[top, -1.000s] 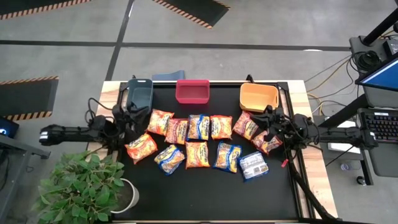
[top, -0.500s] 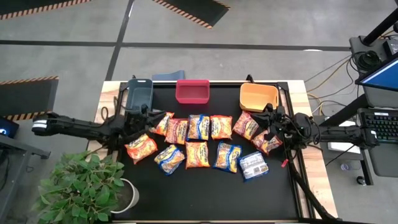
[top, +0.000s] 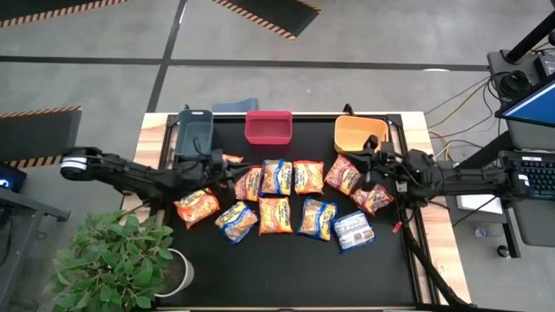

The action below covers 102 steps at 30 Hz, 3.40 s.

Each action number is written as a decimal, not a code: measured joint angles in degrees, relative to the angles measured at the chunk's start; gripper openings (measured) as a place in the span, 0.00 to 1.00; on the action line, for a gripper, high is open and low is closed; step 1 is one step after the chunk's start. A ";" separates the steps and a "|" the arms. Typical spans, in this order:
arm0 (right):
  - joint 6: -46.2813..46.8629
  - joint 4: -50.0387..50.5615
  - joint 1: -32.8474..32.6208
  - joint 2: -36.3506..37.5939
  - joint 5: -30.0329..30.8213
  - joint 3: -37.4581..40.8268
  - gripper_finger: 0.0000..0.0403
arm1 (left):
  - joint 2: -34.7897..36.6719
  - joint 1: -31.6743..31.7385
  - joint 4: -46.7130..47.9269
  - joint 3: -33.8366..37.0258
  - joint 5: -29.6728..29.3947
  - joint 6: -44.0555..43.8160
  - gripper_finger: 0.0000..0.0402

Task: Sort Maruchan noodles
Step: Put the blue noodle pack into the pink bin

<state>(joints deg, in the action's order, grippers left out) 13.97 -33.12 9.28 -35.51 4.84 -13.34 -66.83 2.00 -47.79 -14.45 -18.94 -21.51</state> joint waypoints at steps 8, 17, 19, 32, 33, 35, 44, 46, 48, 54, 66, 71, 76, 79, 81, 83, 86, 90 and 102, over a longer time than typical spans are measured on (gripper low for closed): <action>-0.33 1.73 1.01 -12.27 1.19 -7.51 0.02 | -11.30 -0.02 1.83 -6.43 1.52 1.30 0.10; 5.52 11.12 6.43 -25.96 1.17 -18.11 0.02 | -18.99 -0.02 2.51 -9.14 1.53 1.04 0.10; 5.74 12.54 7.59 -28.88 1.15 -19.82 0.02 | -20.34 -0.02 2.42 -9.47 1.55 1.01 0.10; 4.63 16.36 14.11 -44.95 -5.20 -32.43 0.02 | -22.60 -0.02 2.60 -8.84 9.21 6.02 0.10; 4.49 16.43 14.74 -45.98 -7.94 -33.42 0.02 | -22.60 -0.03 2.61 -8.84 10.06 7.04 0.10; 4.49 17.06 15.61 -47.91 -14.50 -35.29 0.02 | -22.60 -0.04 2.80 -8.91 11.64 8.46 0.10; 4.08 21.07 13.73 -52.73 -36.54 -43.15 0.02 | -22.49 -0.36 2.83 -11.43 16.94 7.16 0.10; 3.91 23.98 12.74 -52.63 -36.59 -44.24 0.02 | -22.49 -0.46 3.09 -12.08 16.96 7.07 0.10; 3.40 26.53 12.04 -52.45 -36.47 -45.21 0.02 | -22.49 -0.46 4.14 -12.69 16.98 7.07 0.10; 2.50 32.90 11.90 -52.33 -36.31 -47.95 0.02 | -22.49 -0.46 8.45 -13.69 16.82 7.44 0.10; 2.48 33.29 11.98 -53.22 -36.22 -51.91 0.02 | -22.47 -0.44 10.11 -13.35 16.22 7.33 0.10; 2.41 32.53 12.00 -53.22 -36.20 -53.26 0.02 | -22.47 -0.44 10.14 -13.69 11.85 7.31 0.10; 2.17 31.73 12.02 -53.22 -36.18 -53.92 0.02 | -22.47 -0.39 10.14 -13.67 10.40 7.46 0.10; 0.07 30.61 12.02 -53.22 -36.18 -53.91 0.02 | -22.47 -0.39 10.14 -13.66 10.37 7.58 0.10; -1.88 30.49 12.02 -53.22 -35.95 -53.91 0.02 | -22.47 -0.39 10.14 -13.64 10.34 8.46 0.10; -2.82 31.06 12.02 -53.22 -34.14 -53.91 0.02 | -22.47 -0.39 10.16 -13.60 10.32 9.51 0.10; -4.13 33.30 12.00 -53.22 -30.46 -53.79 0.02 | -22.47 -0.39 10.16 -13.58 10.30 10.50 0.10; -4.41 38.48 12.02 -53.22 -26.80 -53.69 0.02 | -22.47 -0.39 10.16 -13.56 10.29 10.54 0.10; -4.41 42.96 11.98 -58.19 -22.80 -52.40 0.02 | -30.80 -0.39 6.64 -14.69 10.39 10.28 0.10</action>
<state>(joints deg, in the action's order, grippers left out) 9.56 9.84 21.26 -93.70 -17.96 -65.73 -97.63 1.61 -41.15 -29.14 -8.55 -11.22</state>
